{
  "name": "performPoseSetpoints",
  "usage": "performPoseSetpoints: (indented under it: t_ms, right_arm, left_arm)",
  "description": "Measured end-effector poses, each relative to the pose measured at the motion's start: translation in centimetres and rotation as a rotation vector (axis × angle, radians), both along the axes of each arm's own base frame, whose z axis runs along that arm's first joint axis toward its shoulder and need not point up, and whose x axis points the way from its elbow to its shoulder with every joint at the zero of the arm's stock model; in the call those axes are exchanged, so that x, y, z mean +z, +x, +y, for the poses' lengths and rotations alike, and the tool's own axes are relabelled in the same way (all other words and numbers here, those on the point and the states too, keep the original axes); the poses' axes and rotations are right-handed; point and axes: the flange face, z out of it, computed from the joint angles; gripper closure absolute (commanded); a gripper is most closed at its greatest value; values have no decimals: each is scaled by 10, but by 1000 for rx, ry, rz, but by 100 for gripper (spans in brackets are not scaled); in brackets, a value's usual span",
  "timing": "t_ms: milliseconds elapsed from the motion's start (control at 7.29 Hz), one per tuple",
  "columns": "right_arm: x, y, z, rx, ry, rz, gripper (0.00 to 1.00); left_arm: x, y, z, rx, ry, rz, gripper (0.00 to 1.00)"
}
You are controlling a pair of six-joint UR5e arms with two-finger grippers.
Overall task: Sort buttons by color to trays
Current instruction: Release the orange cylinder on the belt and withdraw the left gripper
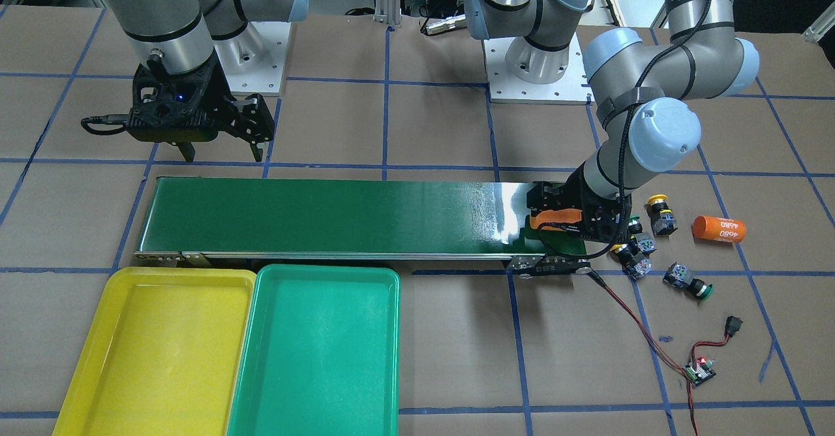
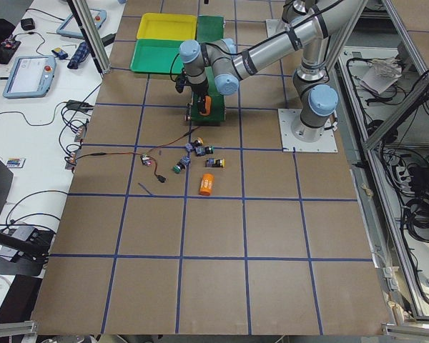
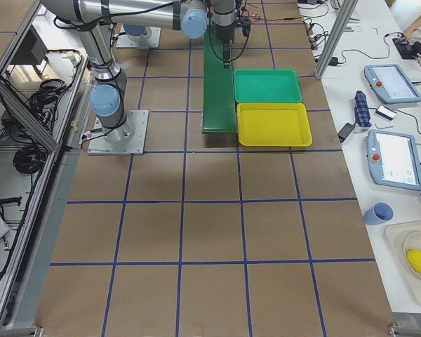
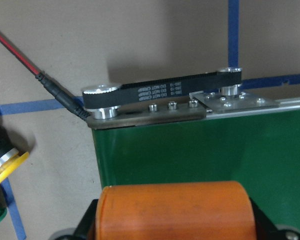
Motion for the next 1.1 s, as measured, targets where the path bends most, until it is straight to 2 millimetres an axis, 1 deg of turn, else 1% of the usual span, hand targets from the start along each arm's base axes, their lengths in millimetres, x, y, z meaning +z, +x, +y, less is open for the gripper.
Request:
performPoseSetpoints:
  t_ms: [137, 274, 412, 549, 686, 823, 960, 1098]
  right_arm:
    - [0, 0, 0, 0, 0, -1, 0]
    - [0, 0, 0, 1, 0, -2, 0]
    - [0, 0, -1, 1, 0, -2, 0]
    - [-1, 0, -1, 1, 1, -2, 0]
    - [-1, 0, -1, 0, 2, -3, 0]
    - [-2, 0, -2, 0, 3, -2, 0]
    - [-2, 0, -2, 0, 3, -2, 0]
    - [-2, 0, -2, 0, 3, -2, 0]
  left_arm:
    - [19, 3, 1, 5, -33, -9, 0]
    - [43, 19, -3, 27, -69, -30, 0]
    - [64, 55, -9, 74, -94, -60, 0]
    - [75, 104, -13, 114, -105, -81, 0]
    - [76, 151, -12, 115, -105, -87, 0]
    - [73, 191, -5, 94, -101, -84, 0]
    - [65, 223, 2, 71, -91, -81, 0]
    - [50, 251, 8, 63, -79, -80, 0]
